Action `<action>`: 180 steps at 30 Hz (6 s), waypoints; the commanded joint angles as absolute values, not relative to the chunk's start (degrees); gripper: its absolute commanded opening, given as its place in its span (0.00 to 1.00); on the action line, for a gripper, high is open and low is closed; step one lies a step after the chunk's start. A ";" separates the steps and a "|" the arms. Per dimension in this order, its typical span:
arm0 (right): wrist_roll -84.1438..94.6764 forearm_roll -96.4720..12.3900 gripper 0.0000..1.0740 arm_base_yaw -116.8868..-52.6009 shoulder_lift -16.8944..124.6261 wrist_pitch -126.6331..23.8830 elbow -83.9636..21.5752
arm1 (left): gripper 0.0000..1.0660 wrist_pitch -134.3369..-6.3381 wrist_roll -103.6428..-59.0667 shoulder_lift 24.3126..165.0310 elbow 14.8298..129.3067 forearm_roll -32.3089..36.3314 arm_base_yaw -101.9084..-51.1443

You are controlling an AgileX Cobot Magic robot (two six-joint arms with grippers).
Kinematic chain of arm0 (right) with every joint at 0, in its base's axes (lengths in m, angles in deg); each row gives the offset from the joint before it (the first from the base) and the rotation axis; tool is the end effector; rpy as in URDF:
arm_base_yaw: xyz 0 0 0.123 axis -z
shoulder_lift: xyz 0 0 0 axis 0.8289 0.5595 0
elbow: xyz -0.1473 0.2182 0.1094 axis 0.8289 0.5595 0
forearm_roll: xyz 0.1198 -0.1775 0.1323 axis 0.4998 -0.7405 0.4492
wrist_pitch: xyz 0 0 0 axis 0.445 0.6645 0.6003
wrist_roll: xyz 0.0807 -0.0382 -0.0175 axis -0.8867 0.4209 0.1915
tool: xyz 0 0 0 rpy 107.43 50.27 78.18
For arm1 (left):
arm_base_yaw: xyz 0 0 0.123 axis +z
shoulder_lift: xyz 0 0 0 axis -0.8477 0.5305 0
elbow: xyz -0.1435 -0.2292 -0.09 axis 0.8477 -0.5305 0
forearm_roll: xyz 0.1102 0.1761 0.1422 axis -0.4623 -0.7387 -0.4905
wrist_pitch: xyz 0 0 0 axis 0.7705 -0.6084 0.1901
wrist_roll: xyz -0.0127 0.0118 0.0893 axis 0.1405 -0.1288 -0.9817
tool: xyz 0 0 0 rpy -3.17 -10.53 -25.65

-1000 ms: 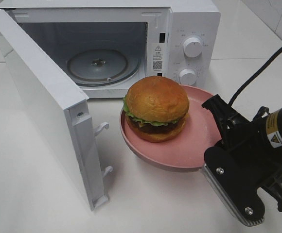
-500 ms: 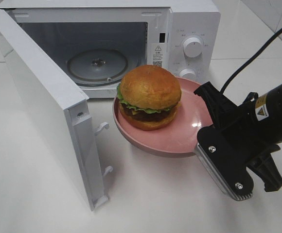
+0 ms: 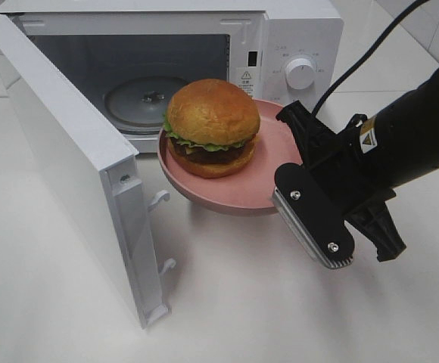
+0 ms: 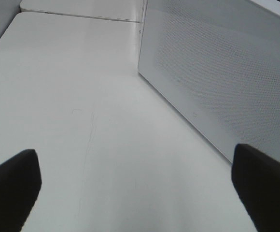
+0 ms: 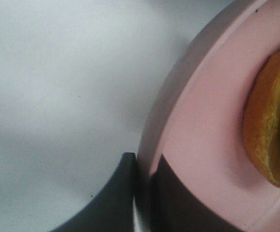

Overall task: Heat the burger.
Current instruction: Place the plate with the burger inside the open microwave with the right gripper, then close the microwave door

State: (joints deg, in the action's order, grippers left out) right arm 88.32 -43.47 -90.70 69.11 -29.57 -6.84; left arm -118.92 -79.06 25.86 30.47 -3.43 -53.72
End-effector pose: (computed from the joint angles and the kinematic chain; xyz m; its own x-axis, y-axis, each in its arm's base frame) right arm 0.2292 0.1581 0.2063 0.5522 -0.8337 -0.0066 -0.6769 -0.4436 -0.5874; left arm -0.0047 -0.0129 0.2797 -0.4297 -0.0867 -0.8988 0.0270 0.9937 -0.1088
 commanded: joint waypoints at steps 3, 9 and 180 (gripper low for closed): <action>86.60 -46.62 0.00 -92.99 69.74 -34.62 -9.48 | 0.94 -118.35 -78.83 24.77 30.30 -3.55 -53.61; 83.05 -48.57 0.00 -93.74 71.68 -35.25 -11.26 | 0.94 -118.35 -78.83 24.77 30.30 -3.55 -53.61; 50.96 -55.79 0.70 -94.20 103.60 -31.64 -49.47 | 0.94 -118.35 -78.83 24.77 30.30 -3.95 -53.61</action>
State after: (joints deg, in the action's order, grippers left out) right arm 52.16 -55.51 -94.14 105.83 -30.78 -51.65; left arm -118.92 -79.06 25.86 30.47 -3.83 -53.72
